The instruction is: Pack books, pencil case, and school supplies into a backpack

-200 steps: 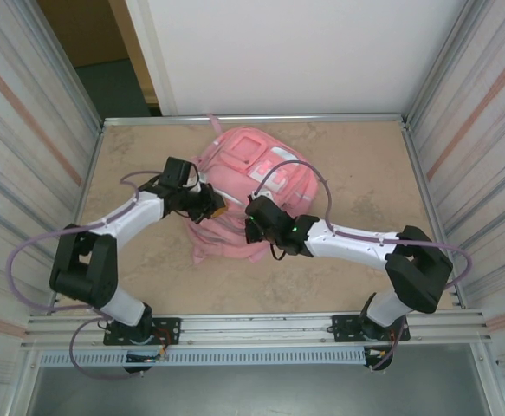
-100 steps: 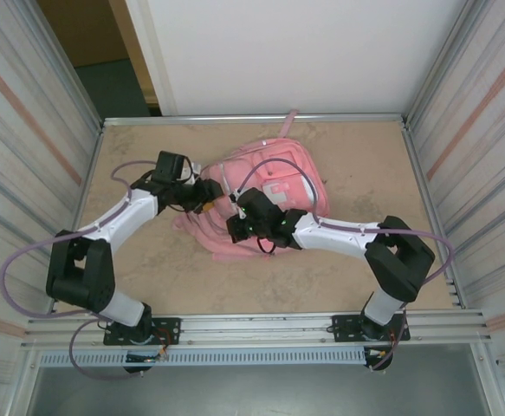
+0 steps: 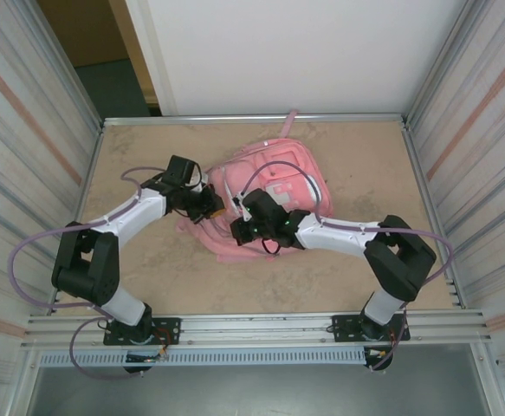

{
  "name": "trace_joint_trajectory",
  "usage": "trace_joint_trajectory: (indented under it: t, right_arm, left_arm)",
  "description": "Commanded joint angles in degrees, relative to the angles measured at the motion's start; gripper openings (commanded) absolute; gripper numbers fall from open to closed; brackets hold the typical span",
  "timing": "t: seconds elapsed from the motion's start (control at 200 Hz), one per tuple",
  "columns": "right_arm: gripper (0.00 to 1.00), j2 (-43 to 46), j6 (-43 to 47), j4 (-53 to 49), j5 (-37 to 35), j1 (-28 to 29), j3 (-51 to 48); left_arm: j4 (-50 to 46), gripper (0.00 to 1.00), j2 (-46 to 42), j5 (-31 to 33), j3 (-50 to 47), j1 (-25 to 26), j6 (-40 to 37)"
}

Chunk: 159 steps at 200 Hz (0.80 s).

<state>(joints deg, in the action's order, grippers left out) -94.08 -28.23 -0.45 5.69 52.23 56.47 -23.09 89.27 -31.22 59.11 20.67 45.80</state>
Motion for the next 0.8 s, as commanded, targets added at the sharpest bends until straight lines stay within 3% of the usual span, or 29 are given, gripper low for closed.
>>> trace_joint_trajectory:
  t: [0.0, 0.276, 0.411, 0.456, 0.536, 0.656, 0.681, 0.692, 0.702, 0.712, 0.792]
  right_arm:
    - [0.00, 5.34, 4.28, -3.06, -2.37, -3.27, -4.02]
    - [0.00, 7.35, 7.84, -3.08, -0.55, -10.36, -8.45]
    - [0.01, 8.30, 7.60, -1.93, 1.24, -10.68, -8.50]
    - [0.06, 9.18, 7.57, -1.43, 1.94, -10.73, -9.04]
    - [0.18, 11.40, 7.93, 1.94, 8.19, -11.71, -10.43]
    - [0.36, 16.75, 7.66, 4.16, 10.81, -12.34, -9.91]
    - [0.56, 18.05, 8.17, 3.99, 10.41, -12.42, -9.51]
    - [0.70, 18.34, 8.43, 4.01, 10.42, -12.48, -9.42]
    - [0.91, 18.72, 8.73, 4.04, 10.53, -12.63, -9.28]
    - [0.98, 19.30, 9.03, 4.07, 10.64, -12.80, -9.10]
    - [0.99, 21.69, 11.04, 2.98, 11.04, -15.23, -6.85]
  left_arm:
    - [-3.65, 0.00, -1.72, -1.59, 2.34, -0.52, -4.20]
    - [-2.88, 0.00, -0.59, -4.21, 2.28, -1.38, -8.70]
    - [-2.32, 0.00, -0.96, -5.42, 1.84, -1.41, -8.73]
    - [-1.00, 0.16, -1.68, -5.48, 1.17, -1.35, -8.86]
    - [0.95, 0.39, -4.40, -3.28, 0.28, -1.32, -10.28]
    - [2.54, 0.48, -11.41, 5.16, -0.18, -1.16, -12.60]
    - [3.16, 0.50, -13.21, 6.98, -0.35, -1.15, -13.46]
    - [3.50, 0.51, -13.92, 7.72, -0.48, -1.15, -13.92]
    - [3.84, 0.51, -14.63, 8.47, -0.62, -1.15, -14.36]
    - [4.26, 0.52, -15.31, 9.14, -0.89, -1.15, -14.80]
    - [8.46, 0.56, -20.97, 14.37, -3.58, -1.67, -18.30]
